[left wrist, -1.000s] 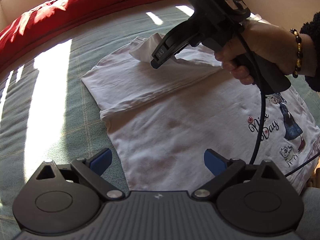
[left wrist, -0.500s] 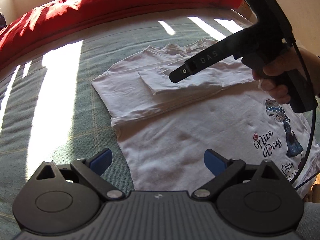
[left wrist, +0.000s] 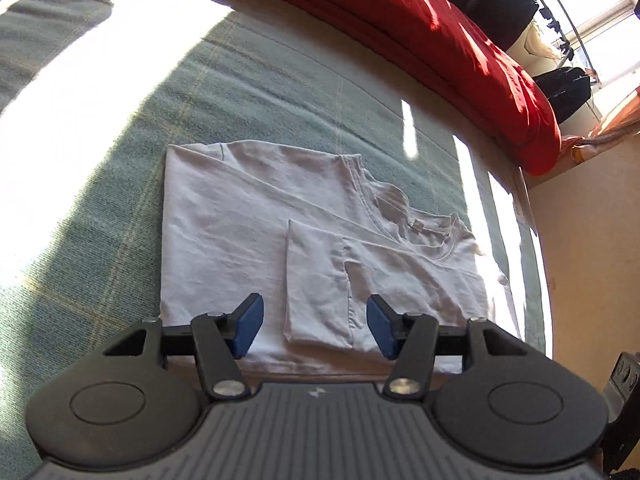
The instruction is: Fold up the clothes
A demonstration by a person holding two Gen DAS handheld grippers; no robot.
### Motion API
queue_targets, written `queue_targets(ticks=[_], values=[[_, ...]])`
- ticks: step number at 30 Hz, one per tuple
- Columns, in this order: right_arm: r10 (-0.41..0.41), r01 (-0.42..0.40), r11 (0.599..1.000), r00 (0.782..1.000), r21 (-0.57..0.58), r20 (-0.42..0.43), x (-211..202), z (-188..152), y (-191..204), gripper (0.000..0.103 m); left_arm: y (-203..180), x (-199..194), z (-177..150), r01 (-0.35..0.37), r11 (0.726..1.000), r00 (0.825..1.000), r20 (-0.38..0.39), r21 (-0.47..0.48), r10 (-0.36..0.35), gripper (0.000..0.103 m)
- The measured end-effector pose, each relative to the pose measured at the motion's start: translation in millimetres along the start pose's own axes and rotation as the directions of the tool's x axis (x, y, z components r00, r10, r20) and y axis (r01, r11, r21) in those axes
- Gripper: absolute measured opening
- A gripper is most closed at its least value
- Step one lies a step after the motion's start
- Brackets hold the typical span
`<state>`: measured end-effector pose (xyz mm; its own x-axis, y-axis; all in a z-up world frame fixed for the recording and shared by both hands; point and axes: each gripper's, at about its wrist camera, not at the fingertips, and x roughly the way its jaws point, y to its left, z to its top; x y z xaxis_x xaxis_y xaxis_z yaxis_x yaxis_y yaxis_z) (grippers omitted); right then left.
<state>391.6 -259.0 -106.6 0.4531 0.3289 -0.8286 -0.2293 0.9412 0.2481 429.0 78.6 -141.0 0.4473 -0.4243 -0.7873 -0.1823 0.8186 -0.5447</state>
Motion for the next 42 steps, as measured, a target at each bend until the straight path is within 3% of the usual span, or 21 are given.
queue_targets(ticks=[2,5,12,17,18,19,20,21,23,25,30,36,38,39,41,42], values=[[-0.011,0.011,1.0,1.0,0.025,0.003,-6.0,-6.6,-9.1,0.064,9.3,17.7,6.1,-0.011,0.999,0.999,-0.032,-0.052,0.009,0.056],[-0.017,0.016,0.998,1.0,0.054,0.01,-14.8,-15.0,-22.8,0.064,9.1,32.2,9.0,-0.02,0.998,0.999,-0.043,-0.055,0.018,0.056],[-0.043,0.042,0.993,0.999,0.111,0.005,-23.7,-30.7,-49.0,0.064,-11.6,53.6,29.2,-0.028,0.999,0.999,-0.042,0.032,0.029,0.057],[-0.041,0.04,0.989,0.999,0.146,0.006,-35.8,-43.3,-57.7,0.064,-16.8,51.0,26.0,-0.044,0.998,0.998,-0.046,0.054,0.047,0.055],[-0.041,0.04,0.988,0.999,0.15,0.004,-38.8,-47.2,-58.6,0.064,-17.8,49.7,24.2,-0.054,0.997,0.997,-0.044,0.059,0.056,0.053],[-0.05,0.049,0.987,0.999,0.151,0.0,-41.3,-51.4,-59.8,0.064,-20.1,48.9,22.4,-0.074,0.994,0.996,-0.039,0.077,0.077,0.043],[-0.061,0.061,0.987,0.998,0.151,-0.006,-43.8,-55.6,-61.0,0.064,-22.9,48.7,20.9,-0.098,0.99,0.994,-0.035,0.097,0.102,0.025],[-0.076,0.076,0.985,0.997,0.153,-0.01,-46.3,-59.9,-62.9,0.064,-27.3,48.6,19.5,-0.13,0.983,0.991,-0.025,0.126,0.134,0.015],[-0.118,0.118,0.98,0.993,0.161,-0.014,-51.8,-67.0,-67.7,0.064,-39.2,45.1,15.8,-0.198,0.96,0.98,0.026,0.197,0.197,0.007],[-0.189,0.188,0.969,0.982,0.16,-0.009,-57.7,-71.2,-73.9,0.064,-48.1,42.8,13.6,-0.262,0.932,0.965,0.068,0.251,0.253,0.003],[-0.356,0.351,0.928,0.934,0.125,0.024,-59.5,-71.9,-91.8,0.064,-43.3,41.5,16.5,-0.319,0.917,0.948,0.08,0.237,0.309,0.003],[-0.443,0.447,0.894,0.892,-0.024,0.087,-35.6,-61.5,-97.2,0.064,-50.2,31.3,14.0,-0.311,0.925,0.95,0.1,0.219,0.295,0.003],[-0.469,0.478,0.876,0.876,-0.072,0.111,-27.6,-58.1,-99.0,0.059,-64.6,26.8,11.5,-0.287,0.923,0.958,0.106,0.258,0.268,0.003],[-0.467,0.477,0.875,0.876,-0.084,0.119,-27.1,-56.9,-99.7,0.054,-74.7,26.4,9.7,-0.27,0.92,0.962,0.104,0.285,0.251,0.003],[-0.45,0.462,0.881,0.885,-0.104,0.123,-28.0,-56.2,-101.8,0.034,-101.2,32.0,4.9,-0.233,0.902,0.973,0.087,0.365,0.216,0.003],[-0.444,0.458,0.882,0.887,-0.114,0.126,-29.3,-56.7,-102.6,0.032,-114.9,35.8,2.2,-0.211,0.891,0.977,0.076,0.402,0.197,0.003]])
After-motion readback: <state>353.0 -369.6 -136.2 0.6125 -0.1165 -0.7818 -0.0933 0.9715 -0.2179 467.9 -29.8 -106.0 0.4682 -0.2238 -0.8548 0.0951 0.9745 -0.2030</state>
